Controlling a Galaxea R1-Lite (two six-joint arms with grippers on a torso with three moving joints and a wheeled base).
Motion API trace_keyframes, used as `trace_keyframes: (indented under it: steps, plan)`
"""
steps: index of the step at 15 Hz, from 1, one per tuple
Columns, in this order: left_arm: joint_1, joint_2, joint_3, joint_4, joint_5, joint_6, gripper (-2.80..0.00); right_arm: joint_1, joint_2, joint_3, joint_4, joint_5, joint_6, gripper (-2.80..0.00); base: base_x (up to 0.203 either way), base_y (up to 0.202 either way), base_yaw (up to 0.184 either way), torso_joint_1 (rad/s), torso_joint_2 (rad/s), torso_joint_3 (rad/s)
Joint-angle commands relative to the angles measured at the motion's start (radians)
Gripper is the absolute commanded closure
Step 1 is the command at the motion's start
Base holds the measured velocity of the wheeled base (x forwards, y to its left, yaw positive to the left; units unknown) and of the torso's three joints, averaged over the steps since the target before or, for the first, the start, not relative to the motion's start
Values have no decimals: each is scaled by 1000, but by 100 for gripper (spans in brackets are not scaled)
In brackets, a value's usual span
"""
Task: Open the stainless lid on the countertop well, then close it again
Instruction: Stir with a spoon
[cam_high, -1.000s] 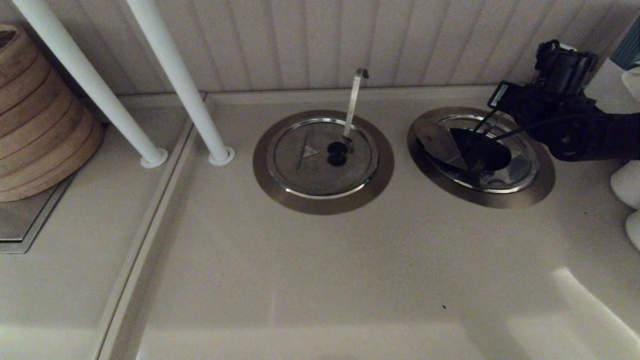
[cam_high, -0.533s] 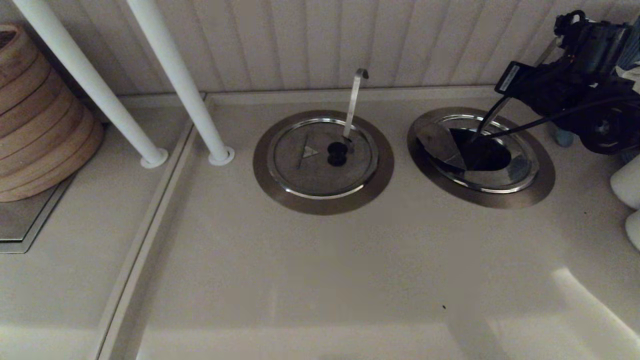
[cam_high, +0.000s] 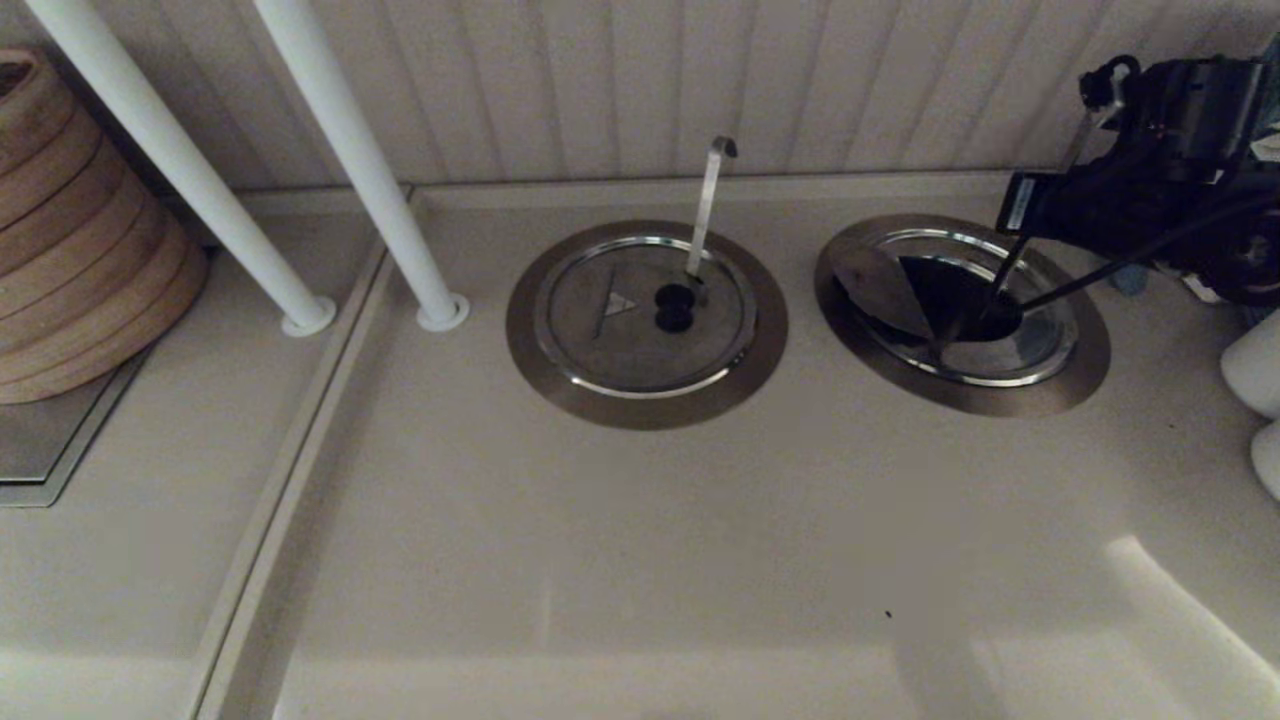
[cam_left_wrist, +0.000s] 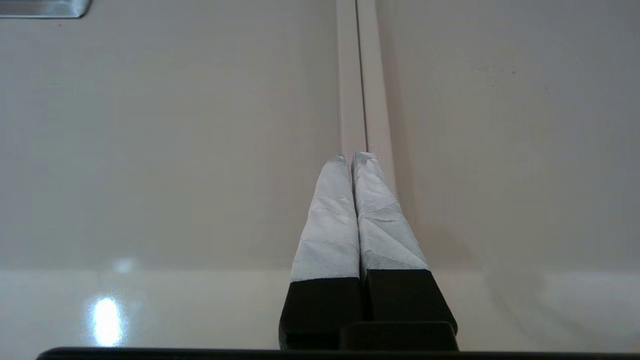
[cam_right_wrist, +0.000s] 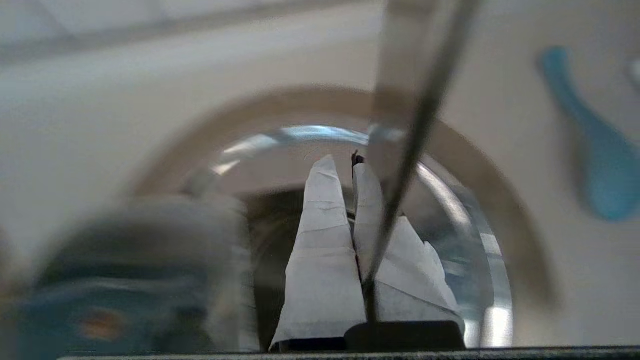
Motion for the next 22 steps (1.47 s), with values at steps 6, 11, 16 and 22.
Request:
trace_keyframes:
  steps: [6, 11, 16, 22]
  plan:
    - [0, 1, 0, 0, 0, -1, 0, -33, 86, -15, -150, -66, -61, 0, 0, 0, 0, 0, 0, 0]
    - [0, 1, 0, 0, 1, -1, 0, 18, 66, -6, -198, -58, 54, 0, 0, 0, 0, 0, 0, 0]
    - [0, 1, 0, 0, 1, -1, 0, 14, 30, 10, -114, -9, 48, 0, 0, 0, 0, 0, 0, 0]
    - [1, 1, 0, 0, 1, -1, 0, -54, 77, 7, -111, -19, -87, 0, 0, 0, 0, 0, 0, 0]
